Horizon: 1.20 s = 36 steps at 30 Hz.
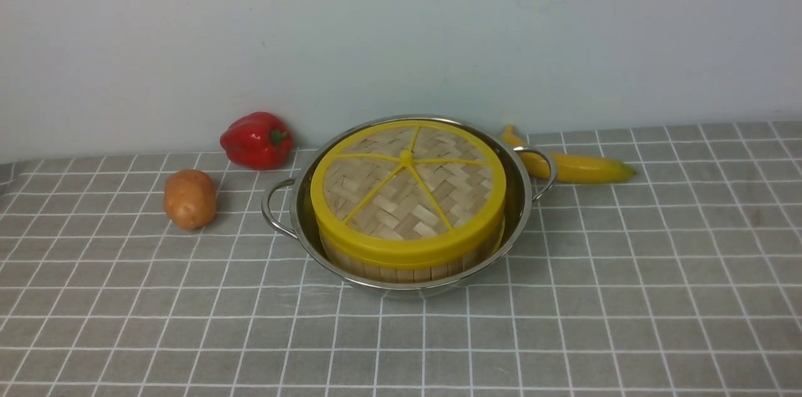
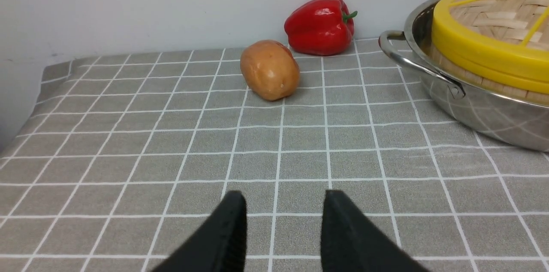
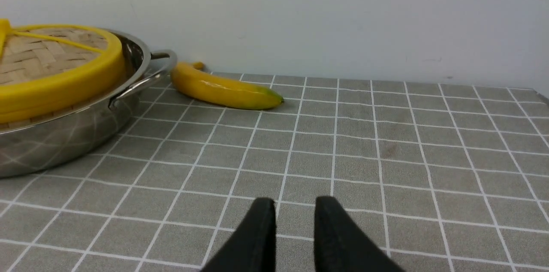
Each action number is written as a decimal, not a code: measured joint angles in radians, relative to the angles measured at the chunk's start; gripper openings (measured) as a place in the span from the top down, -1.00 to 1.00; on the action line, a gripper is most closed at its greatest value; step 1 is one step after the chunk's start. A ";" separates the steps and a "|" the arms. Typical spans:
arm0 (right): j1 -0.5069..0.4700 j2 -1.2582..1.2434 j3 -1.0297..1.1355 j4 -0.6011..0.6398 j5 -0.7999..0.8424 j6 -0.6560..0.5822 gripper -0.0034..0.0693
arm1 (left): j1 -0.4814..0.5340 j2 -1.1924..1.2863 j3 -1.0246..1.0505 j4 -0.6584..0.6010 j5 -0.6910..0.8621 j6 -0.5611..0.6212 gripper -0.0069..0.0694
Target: Place the steamer in the pot on the grey tablecloth, and put the lid on the steamer.
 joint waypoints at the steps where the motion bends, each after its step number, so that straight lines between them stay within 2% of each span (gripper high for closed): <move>1: 0.000 0.000 0.000 0.000 0.000 0.000 0.44 | 0.000 0.000 0.000 0.000 0.000 0.000 0.18; 22: 0.000 0.000 0.000 0.000 0.000 0.000 0.26 | -0.009 0.000 0.000 0.000 0.000 0.000 0.18; 36: 0.000 0.000 0.000 0.000 0.000 0.000 0.25 | -0.009 0.000 0.000 0.000 0.000 0.000 0.18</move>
